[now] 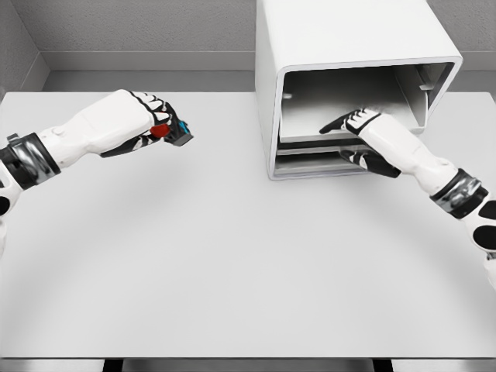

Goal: Slide open multi-storey tabletop storage cabinets and put open load switch and slide close multi-storey tabletop storage cabinets

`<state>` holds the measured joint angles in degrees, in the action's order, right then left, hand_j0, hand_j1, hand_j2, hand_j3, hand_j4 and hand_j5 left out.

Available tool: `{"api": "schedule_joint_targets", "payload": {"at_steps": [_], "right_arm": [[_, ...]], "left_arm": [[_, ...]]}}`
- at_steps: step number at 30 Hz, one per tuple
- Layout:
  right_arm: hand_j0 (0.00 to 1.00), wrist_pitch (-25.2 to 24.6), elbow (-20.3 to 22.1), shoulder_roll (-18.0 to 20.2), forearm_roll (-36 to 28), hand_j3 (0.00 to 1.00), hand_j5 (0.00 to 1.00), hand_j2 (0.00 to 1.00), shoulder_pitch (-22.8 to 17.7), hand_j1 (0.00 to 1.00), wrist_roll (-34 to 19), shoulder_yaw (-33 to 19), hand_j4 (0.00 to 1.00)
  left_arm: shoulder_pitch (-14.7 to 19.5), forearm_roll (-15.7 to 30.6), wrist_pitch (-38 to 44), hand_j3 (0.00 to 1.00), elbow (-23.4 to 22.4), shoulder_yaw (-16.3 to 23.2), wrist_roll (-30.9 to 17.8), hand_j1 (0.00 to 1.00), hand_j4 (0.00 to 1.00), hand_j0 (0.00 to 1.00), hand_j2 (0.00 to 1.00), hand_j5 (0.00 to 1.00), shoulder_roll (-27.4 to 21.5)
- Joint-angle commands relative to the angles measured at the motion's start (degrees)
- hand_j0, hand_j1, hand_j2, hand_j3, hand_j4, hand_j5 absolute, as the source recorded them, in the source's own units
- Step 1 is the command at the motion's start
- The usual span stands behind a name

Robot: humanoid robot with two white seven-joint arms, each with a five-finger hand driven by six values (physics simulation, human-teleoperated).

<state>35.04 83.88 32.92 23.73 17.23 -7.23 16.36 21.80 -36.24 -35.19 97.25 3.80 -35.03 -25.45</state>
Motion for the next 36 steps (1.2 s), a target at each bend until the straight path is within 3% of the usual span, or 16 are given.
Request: {"api": "schedule_joint_targets", "payload": {"at_steps": [1,10,14,21,25,30,32,36], "right_arm": [[0.69,0.0,-0.8,0.1,0.2,0.69,0.69,0.69,-0.1,0.69,0.0,0.2,0.69],[0.69,0.0,-0.1,0.7,-0.1,0.69,0.69,0.69,-2.3,0.69,0.1,0.0,0.69],[0.69,0.0,4.4,3.5,-0.7,0.69,0.69,0.69,-4.7,0.69,0.2,-0.6,0.69],[0.7,0.0,8.1,5.7,-1.7,0.7,0.7,0.7,-9.0,0.7,0.4,-5.9,0.7],[0.71,0.0,12.1,6.6,-2.9,0.71,0.71,0.71,-14.0,0.71,0.4,-11.8,0.71],[0.72,0.0,13.2,8.6,-5.4,0.72,0.72,0.72,-15.8,0.72,0.5,-14.6,0.72],[0.72,0.0,14.5,8.7,-6.1,0.72,0.72,0.72,-18.5,0.72,0.5,-17.6,0.72],[0.68,0.0,14.6,8.6,-7.2,0.68,0.68,0.68,-18.6,0.68,0.4,-17.9,0.68]], "left_arm": [[0.0,0.4,0.2,0.44,0.2,0.0,0.0,0.44,0.44,0.44,0.44,0.44,0.2],[0.0,0.4,0.2,0.44,1.5,0.1,0.0,0.44,0.44,0.44,0.44,0.44,1.0],[0.0,0.4,0.2,0.44,1.5,0.1,0.0,0.44,0.44,0.44,0.44,0.44,1.0],[-0.6,0.4,0.2,0.44,2.6,0.0,0.0,0.44,0.44,0.44,0.44,0.44,1.0],[-0.7,0.4,0.2,0.44,3.2,0.0,0.0,0.44,0.44,0.44,0.44,0.44,1.5],[-0.7,0.4,0.2,0.44,3.6,0.0,0.0,0.44,0.44,0.44,0.44,0.44,1.5],[-0.7,0.4,0.2,0.44,3.6,0.0,0.0,0.44,0.44,0.44,0.44,0.44,1.8],[-0.8,0.6,0.2,0.44,4.4,0.0,0.0,0.44,0.44,0.44,0.44,0.44,2.1]]}}
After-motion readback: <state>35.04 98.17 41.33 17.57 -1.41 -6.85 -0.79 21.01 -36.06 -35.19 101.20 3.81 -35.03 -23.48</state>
